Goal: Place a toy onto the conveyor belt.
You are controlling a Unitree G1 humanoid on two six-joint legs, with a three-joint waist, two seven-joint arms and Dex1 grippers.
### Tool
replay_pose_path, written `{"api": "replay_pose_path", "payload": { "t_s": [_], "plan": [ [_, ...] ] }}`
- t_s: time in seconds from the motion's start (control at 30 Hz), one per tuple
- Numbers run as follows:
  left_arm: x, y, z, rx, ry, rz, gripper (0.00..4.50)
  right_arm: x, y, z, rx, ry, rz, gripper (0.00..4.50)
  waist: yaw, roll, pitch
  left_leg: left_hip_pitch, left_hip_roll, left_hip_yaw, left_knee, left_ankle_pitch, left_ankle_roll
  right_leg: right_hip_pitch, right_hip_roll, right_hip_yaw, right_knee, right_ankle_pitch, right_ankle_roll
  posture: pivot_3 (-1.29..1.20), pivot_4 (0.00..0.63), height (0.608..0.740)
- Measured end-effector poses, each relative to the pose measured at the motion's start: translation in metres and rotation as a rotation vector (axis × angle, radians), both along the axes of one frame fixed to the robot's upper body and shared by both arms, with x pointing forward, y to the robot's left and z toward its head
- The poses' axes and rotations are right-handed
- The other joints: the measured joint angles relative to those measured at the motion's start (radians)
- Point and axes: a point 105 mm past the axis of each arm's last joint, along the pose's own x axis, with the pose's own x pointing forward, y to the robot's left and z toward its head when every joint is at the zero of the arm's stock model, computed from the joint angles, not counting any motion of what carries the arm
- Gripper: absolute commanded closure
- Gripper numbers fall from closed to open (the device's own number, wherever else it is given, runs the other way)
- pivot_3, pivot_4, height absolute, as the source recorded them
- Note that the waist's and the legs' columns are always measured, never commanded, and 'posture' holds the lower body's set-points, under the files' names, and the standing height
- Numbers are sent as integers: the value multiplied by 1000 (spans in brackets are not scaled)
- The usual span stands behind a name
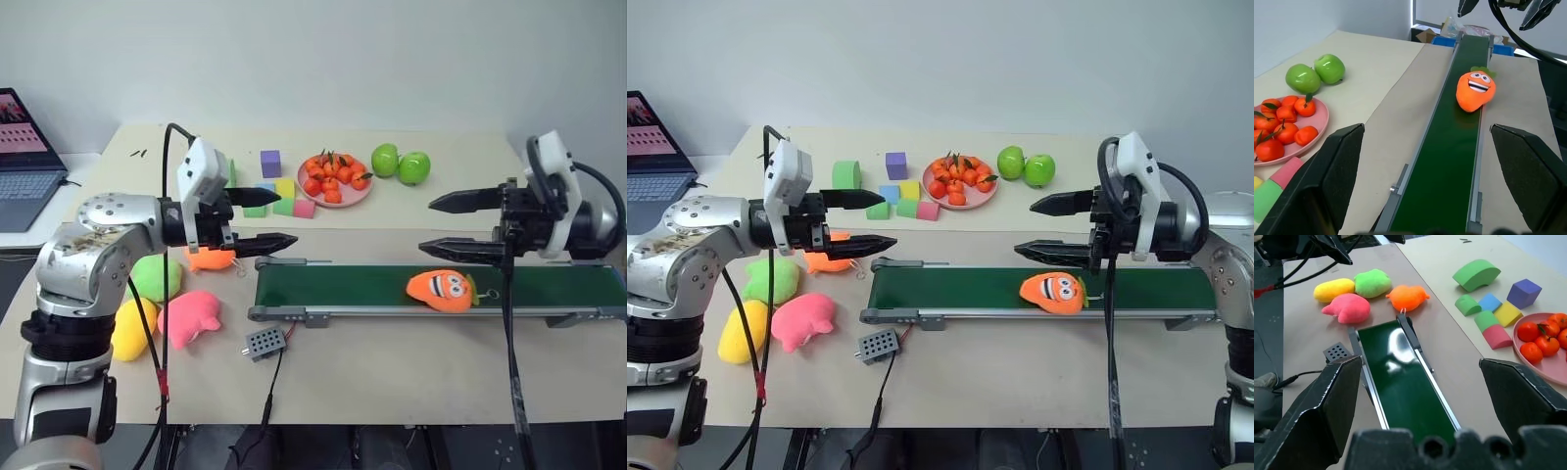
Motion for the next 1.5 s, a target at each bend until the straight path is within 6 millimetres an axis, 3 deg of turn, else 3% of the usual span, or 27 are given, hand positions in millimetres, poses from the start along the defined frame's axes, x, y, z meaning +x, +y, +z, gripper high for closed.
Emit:
{"api": "replay_pose_path", "payload": {
  "t_s": [1.13, 1.5],
  "plan": [
    [5, -7, 10, -106, -23, 53, 117, 1, -2, 7, -12, -11, 12, 0, -2, 0, 0, 0, 0, 0, 0, 0, 0, 0, 0, 0, 0, 0, 0, 0, 150, 738],
    [9, -2, 12, -101, -42, 91, 117, 6, 9, 5, 24, -24, 17, 0, -1, 0, 0, 0, 0, 0, 0, 0, 0, 0, 0, 0, 0, 0, 0, 0, 150, 738]
  ]
}}
